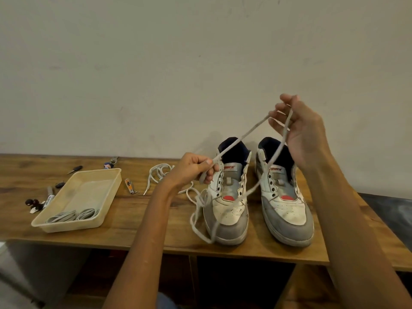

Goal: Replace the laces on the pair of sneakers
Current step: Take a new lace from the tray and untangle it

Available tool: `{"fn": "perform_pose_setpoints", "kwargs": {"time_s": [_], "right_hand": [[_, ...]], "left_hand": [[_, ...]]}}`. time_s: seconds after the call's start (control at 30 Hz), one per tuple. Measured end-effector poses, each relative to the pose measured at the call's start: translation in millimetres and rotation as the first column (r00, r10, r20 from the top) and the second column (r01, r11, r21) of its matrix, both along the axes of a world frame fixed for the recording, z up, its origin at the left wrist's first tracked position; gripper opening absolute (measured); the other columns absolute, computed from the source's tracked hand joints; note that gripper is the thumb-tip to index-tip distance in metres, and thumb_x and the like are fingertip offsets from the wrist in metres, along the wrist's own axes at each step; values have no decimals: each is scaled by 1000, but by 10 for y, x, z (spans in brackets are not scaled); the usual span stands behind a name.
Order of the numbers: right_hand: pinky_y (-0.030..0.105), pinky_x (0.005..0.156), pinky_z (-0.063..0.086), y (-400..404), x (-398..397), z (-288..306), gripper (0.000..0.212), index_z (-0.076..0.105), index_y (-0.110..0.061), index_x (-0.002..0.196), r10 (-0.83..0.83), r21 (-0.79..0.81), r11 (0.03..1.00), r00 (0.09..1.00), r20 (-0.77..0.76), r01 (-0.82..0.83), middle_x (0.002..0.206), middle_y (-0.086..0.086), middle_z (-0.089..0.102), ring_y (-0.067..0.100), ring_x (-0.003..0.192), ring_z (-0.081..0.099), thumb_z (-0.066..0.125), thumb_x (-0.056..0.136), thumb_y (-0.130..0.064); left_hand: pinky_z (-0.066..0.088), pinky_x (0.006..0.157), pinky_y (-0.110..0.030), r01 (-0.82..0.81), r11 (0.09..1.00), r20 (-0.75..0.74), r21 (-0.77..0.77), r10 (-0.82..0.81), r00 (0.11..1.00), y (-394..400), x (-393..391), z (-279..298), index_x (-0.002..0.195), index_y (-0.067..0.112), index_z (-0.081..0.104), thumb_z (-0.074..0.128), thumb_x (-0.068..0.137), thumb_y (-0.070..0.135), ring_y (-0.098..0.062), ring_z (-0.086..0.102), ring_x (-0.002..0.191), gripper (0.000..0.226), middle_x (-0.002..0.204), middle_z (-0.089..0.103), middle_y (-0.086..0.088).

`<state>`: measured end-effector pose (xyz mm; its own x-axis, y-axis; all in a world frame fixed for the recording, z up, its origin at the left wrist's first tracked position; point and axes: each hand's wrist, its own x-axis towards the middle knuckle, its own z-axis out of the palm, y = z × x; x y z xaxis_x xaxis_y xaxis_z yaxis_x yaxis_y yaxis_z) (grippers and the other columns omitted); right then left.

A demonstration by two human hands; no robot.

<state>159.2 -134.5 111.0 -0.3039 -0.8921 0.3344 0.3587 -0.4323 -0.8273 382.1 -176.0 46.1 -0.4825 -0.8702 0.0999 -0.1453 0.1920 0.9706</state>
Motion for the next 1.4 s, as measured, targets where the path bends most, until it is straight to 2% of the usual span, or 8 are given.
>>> {"fn": "perform_pose_setpoints", "kwargs": {"time_s": [0.07, 0.17, 0.37, 0.53, 0.73, 0.83, 1.13, 1.4], "right_hand": [[40, 84, 52, -66, 2, -93, 41, 62, -3, 99, -226, 91, 950, 861, -456, 298, 95, 11, 65, 27, 92, 62, 43, 98, -39], [40, 78, 49, -93, 131, -292, 61, 57, -5, 78, -99, 88, 773, 256, -962, 628, 81, 11, 60, 30, 80, 58, 36, 94, -60], [32, 71, 41, -16, 536, -202, 40, 62, -6, 102, -72, -19, 858, 83, -994, 514, 99, 6, 64, 25, 94, 59, 59, 89, -44], [31, 65, 31, 56, 710, -206, 27, 53, -10, 91, -131, -273, 726, -263, -956, 631, 88, 4, 47, 22, 85, 42, 49, 97, -36], [21, 86, 41, -77, 722, -302, 36, 56, -11, 120, 17, 51, 992, 287, -958, 112, 115, 5, 61, 19, 108, 57, 62, 85, -9], [37, 90, 52, -185, 773, -409, 29, 62, -6, 110, 45, 50, 999, 422, -906, 1, 100, 8, 69, 23, 94, 65, 57, 84, 4], [16, 59, 44, -247, 702, -544, 17, 72, -4, 86, -309, -229, 939, 339, -888, 255, 71, 0, 67, 15, 64, 59, 57, 92, -8], [30, 64, 50, -144, 863, -518, 23, 64, -2, 79, 356, 339, 934, 397, -846, -115, 60, 2, 61, 22, 60, 59, 53, 96, -15]], "left_hand": [[45, 51, -17, 70, 995, -155, 75, -58, 986, 35, -9, 70, 77, 1, 60, 39, 97, 4, -7, 51, 49, 30, 53, 53, 5], [45, 50, -18, 125, 987, -280, 104, -92, 956, 77, -43, 136, 78, 2, 60, 37, 96, 6, -7, 50, 50, 29, 54, 51, 4], [47, 52, -17, 102, 987, -320, 125, -57, 946, 81, -76, 150, 79, 3, 61, 38, 96, 8, -7, 51, 50, 29, 55, 53, 3], [50, 54, -18, 39, 989, -379, 140, 17, 925, 75, -43, 154, 79, 4, 63, 41, 96, 8, -7, 53, 50, 29, 56, 56, 3], [50, 52, -18, -5, 988, -431, 157, 73, 899, 77, -60, 181, 79, 3, 64, 42, 96, 8, -7, 54, 49, 28, 56, 57, 2], [50, 51, -18, -15, 985, -452, 174, 94, 887, 74, -68, 189, 79, 2, 64, 42, 96, 8, -7, 54, 50, 28, 56, 56, 1], [49, 49, -14, 190, 937, -530, 292, -7, 848, 135, -51, 211, 82, 2, 62, 39, 94, 11, -6, 53, 49, 27, 57, 55, 2], [56, 70, -22, -121, 962, -655, 245, 257, 711, -42, -16, 118, 96, -2, 62, 35, 98, 8, -15, 70, 76, 29, 76, 72, -6]]}}
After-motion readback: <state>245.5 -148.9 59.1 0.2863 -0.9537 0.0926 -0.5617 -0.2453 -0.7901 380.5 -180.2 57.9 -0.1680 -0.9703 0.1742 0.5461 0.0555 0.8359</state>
